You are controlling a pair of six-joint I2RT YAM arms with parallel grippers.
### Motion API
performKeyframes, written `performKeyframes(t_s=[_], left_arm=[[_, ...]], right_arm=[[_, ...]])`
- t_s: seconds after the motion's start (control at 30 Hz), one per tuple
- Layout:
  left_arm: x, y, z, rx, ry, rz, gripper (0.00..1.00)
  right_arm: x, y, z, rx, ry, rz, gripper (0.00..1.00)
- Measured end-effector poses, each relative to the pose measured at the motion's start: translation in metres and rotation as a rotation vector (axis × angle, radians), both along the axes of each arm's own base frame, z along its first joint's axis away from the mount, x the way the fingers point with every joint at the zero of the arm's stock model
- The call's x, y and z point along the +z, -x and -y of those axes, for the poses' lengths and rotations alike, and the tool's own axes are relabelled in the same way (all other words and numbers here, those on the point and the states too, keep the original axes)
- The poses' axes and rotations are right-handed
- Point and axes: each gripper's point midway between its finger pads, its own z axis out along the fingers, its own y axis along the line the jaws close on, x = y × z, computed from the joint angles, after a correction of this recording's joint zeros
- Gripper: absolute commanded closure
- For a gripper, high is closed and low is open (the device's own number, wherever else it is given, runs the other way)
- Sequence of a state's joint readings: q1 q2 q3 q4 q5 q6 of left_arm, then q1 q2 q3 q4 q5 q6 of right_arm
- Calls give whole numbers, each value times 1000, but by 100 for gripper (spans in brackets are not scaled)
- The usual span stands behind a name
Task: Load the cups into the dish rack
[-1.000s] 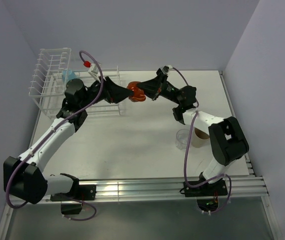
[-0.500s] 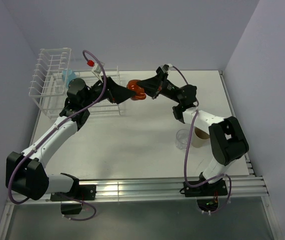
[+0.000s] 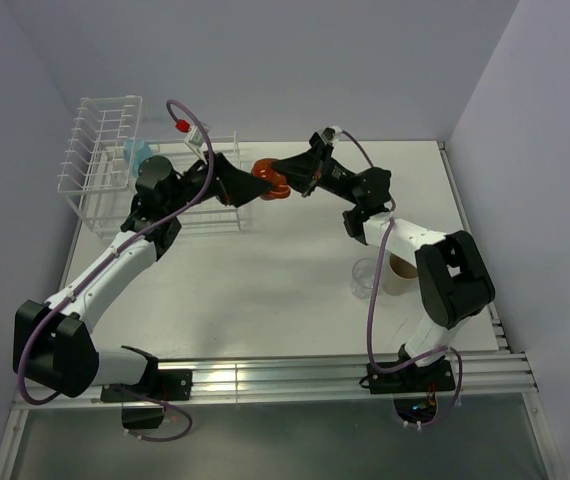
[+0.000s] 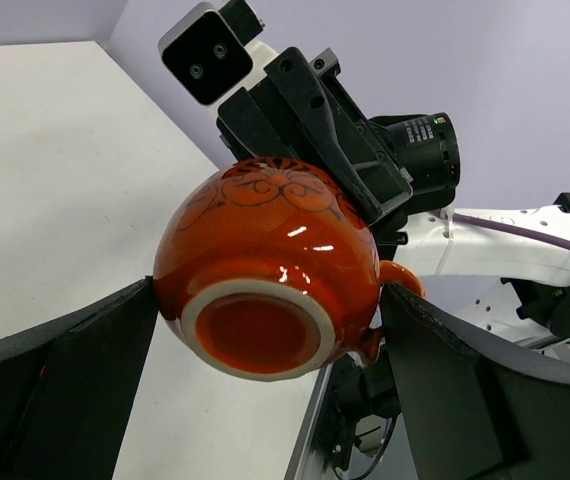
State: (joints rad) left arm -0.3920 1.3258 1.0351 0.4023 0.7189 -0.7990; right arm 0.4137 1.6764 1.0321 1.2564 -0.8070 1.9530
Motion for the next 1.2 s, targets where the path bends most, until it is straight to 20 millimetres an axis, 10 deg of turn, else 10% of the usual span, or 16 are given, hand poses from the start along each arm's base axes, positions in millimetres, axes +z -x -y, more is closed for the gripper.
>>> performKeyframes(t_s=[0.77,1.2], left_arm=[[1,-5,7,-24,0,9,2],[-1,-8,9,-40,18,-13,75]], right_arm=[[2,-1,-5,21,5,7,100],[1,-4,-6,18,7,4,100]])
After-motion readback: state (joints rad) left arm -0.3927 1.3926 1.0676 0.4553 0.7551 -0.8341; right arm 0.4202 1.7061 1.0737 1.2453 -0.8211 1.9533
